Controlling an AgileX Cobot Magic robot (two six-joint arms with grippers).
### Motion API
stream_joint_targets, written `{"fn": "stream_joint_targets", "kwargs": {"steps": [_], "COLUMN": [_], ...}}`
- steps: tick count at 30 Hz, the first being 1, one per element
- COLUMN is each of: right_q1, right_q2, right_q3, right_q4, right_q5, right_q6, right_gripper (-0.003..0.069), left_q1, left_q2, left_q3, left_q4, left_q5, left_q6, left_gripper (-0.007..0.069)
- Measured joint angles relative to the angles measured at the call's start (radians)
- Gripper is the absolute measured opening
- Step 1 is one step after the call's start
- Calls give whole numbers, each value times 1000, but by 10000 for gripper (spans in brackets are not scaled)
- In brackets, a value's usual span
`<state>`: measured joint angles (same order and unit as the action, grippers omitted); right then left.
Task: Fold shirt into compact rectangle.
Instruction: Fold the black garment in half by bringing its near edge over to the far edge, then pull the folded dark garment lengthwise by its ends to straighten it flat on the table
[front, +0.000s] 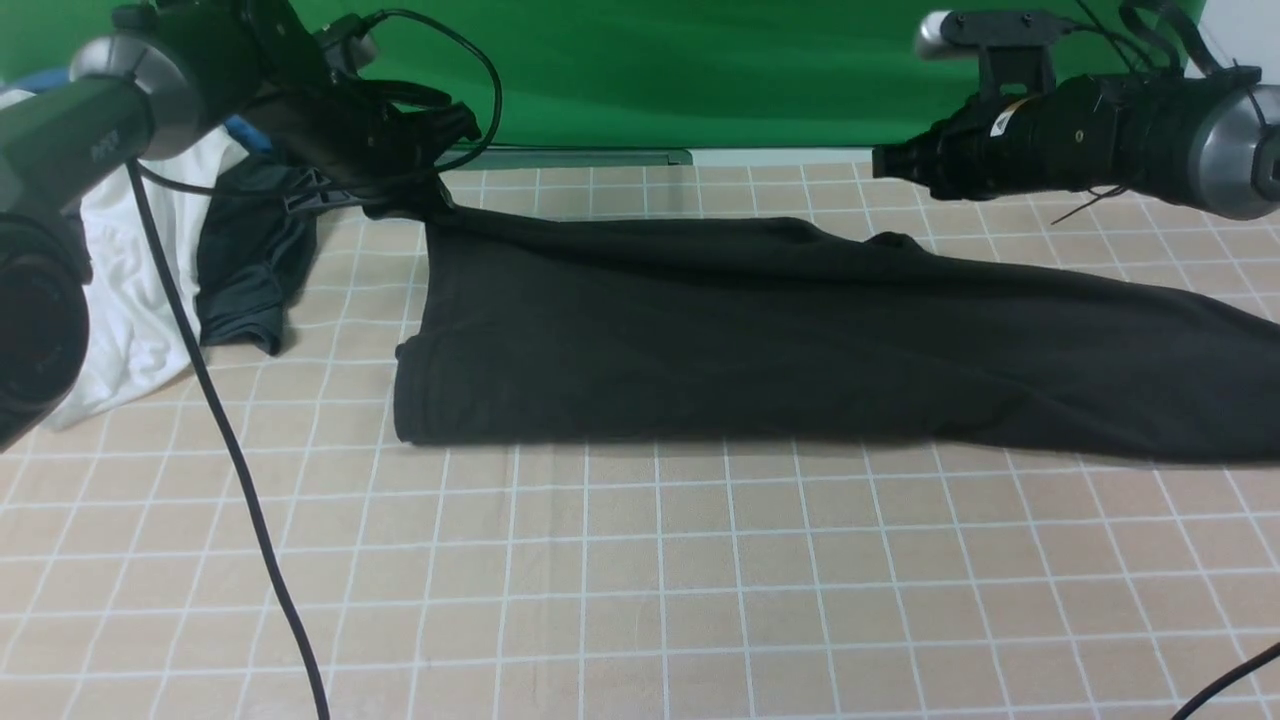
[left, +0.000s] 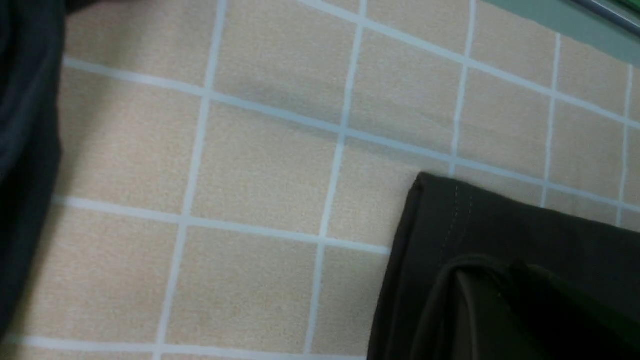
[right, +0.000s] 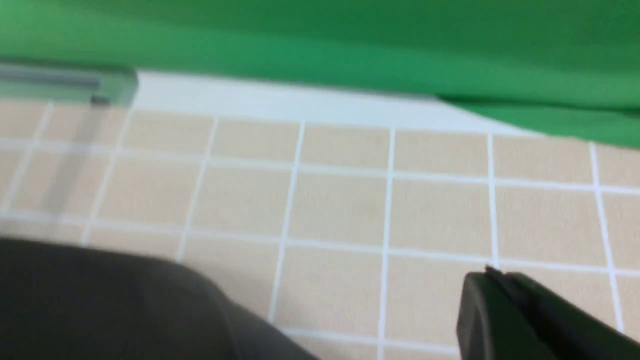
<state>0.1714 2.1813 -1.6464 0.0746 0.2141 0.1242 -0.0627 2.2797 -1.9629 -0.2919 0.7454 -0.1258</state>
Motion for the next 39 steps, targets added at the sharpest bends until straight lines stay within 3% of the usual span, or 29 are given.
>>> {"fn": "stream_joint_targets", "kwargs": {"steps": [4,10,14,16,17,20,24,28,39], "right_q1": [0,0,2,12,14,52,84,92,91], "right_q2": [0,-1,-3,-6,-6,11,53,118,167], "right_q3": [-12,-154,-273,-292,-293,-300,-301,-301,-302], "right_q4": [0,0,7,12,12,20,29,49,55], "right_q5": [58,464,728,795,803,841,852,793,244], "right_q6": [-26,-130,-167,-174,-176,-194,-195,-193,-117], "right_gripper": [36,108,158,125,105,32,27,27,27], "left_q1": [0,0,1,2,2,2,3,3,3], "left_q2": [0,-1,-25,-52,-58,-103,-130,-138,-138], "left_q3": [0,0,0,0,0,0,-1,-2,-2], "left_q4": [6,11,37,53,54,59,59,59,51], "left_q5": [-19,-21,20,33,36,63,107,151,189], "left_q6": [-1,-33,-35,-38,-38,-39,-39,-39,-39], "left_gripper": [31,64,199,287,295,438,524,545,548]}}
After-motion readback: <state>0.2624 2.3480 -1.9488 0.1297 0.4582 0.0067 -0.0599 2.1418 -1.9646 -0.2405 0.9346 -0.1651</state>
